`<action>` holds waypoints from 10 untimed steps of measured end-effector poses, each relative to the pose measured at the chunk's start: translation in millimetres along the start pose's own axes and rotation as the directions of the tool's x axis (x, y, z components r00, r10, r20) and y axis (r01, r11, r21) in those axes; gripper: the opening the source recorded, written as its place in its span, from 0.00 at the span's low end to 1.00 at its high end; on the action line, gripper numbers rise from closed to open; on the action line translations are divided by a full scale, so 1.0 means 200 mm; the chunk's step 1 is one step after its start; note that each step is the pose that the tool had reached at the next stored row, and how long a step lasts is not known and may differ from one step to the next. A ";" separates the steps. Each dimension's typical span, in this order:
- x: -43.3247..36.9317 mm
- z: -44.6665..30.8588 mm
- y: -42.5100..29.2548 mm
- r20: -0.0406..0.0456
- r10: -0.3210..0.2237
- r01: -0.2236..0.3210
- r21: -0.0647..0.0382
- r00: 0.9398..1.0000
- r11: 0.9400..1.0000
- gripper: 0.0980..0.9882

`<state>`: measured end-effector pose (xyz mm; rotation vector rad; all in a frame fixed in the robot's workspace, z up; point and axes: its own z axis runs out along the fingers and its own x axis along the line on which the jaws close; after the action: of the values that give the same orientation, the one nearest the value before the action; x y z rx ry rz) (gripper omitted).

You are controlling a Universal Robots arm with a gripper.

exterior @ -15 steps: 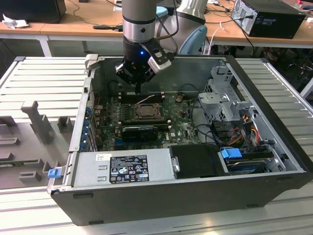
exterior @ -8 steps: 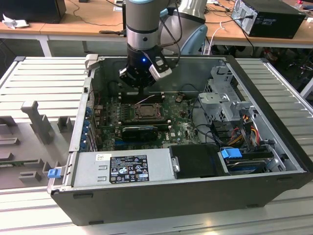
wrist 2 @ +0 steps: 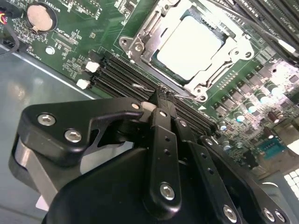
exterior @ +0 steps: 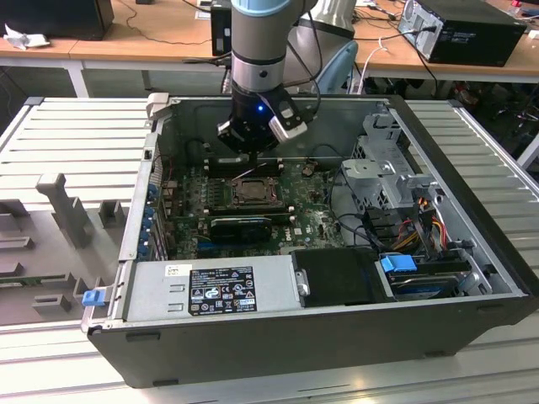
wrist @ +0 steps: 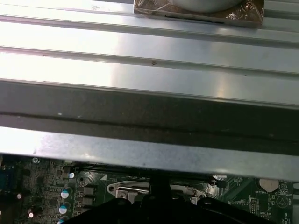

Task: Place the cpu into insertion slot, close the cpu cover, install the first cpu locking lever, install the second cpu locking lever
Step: 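Install the first cpu locking lever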

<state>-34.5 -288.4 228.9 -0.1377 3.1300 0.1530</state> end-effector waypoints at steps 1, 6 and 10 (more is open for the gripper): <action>0.000 0.002 0.000 0.000 0.000 0.000 -0.003 1.000 1.000 0.01; 0.000 0.009 -0.001 0.000 0.000 0.000 -0.006 1.000 1.000 0.01; -0.001 0.014 0.000 0.001 0.000 0.000 -0.006 1.000 1.000 0.01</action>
<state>-34.3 -288.1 226.2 -0.1375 3.1292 0.1621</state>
